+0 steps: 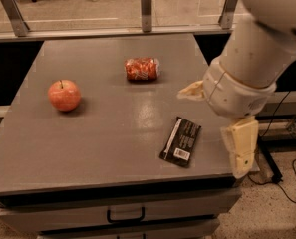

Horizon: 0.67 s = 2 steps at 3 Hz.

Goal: Move rxbar chocolate near apple

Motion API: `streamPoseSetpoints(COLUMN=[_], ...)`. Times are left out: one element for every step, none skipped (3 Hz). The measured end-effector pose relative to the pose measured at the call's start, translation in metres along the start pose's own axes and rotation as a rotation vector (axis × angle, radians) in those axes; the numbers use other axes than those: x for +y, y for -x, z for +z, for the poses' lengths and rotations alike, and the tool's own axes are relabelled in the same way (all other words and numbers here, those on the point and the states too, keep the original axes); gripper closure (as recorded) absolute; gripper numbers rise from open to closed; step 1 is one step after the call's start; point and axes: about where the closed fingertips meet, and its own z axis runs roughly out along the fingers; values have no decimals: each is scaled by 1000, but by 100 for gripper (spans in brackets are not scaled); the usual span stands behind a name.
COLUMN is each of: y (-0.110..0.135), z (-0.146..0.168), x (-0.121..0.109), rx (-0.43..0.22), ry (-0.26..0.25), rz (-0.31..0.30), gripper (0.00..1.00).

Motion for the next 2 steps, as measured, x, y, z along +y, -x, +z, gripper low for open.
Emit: streamPoseSetpoints(y=[3, 3], z=[2, 1], x=[1, 0], rx=[2, 3], ry=[0, -1], rz=[-89, -89], gripper=[0, 0])
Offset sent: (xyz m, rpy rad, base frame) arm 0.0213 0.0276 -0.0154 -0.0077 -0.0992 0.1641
